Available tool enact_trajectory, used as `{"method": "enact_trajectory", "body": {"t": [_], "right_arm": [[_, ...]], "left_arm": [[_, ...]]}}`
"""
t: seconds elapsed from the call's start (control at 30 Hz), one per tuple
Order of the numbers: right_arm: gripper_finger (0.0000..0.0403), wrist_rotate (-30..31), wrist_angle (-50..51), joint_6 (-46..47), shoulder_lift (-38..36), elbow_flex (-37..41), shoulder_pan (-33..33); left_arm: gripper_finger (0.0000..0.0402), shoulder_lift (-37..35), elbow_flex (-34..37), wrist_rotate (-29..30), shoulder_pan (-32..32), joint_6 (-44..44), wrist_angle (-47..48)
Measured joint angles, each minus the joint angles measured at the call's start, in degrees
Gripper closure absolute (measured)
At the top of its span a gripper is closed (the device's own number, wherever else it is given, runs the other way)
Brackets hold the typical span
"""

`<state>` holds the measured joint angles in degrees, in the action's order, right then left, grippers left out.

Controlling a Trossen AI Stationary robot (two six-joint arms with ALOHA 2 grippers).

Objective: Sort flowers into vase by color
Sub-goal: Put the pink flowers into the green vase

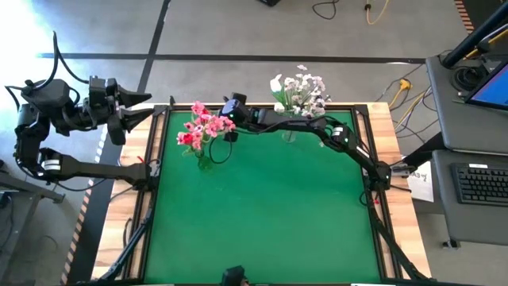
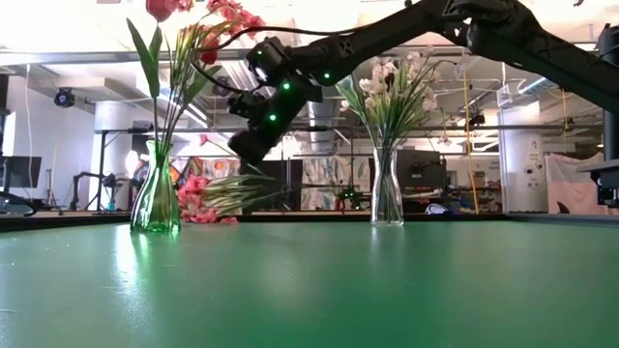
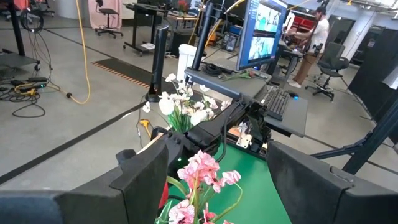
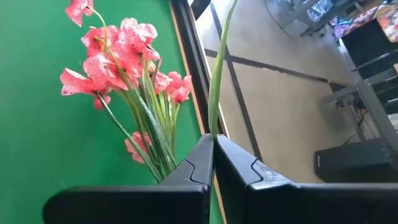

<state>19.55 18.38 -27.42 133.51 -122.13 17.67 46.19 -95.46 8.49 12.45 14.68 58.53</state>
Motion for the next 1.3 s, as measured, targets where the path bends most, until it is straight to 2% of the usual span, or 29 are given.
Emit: {"method": "enact_trajectory", "body": {"t": [0.43, 0.67, 0.83, 1.0, 1.23, 1.3], "right_arm": [[0.0394, 0.3, 1.0, 5.9, 0.0, -0.1, 0.9], [0.0394, 3.7, 1.9, 6.5, 0.0, -0.1, 1.1], [0.0394, 9.7, 2.4, 6.5, 0.0, -0.1, 1.1], [0.0394, 11.7, 2.8, 7.1, -0.3, 0.0, 1.1], [0.0394, 19.3, 4.0, 6.8, -1.1, 0.0, 1.1], [0.0394, 19.7, 4.4, 6.9, -1.2, 0.0, 1.1]], "left_arm": [[0.0142, 0.0, 0.0, 0.0, 0.0, 0.0, 0.0], [0.0142, 0.0, 0.0, 0.0, 0.0, 0.0, 0.0], [0.0142, 0.0, 0.0, 0.0, 0.0, 0.0, 0.0], [0.0142, 0.0, 0.0, 0.0, 0.0, 0.0, 0.0], [0.0142, 0.0, 0.0, 0.0, 0.0, 0.0, 0.0], [0.0142, 0.0, 0.0, 0.0, 0.0, 0.0, 0.0]]}}
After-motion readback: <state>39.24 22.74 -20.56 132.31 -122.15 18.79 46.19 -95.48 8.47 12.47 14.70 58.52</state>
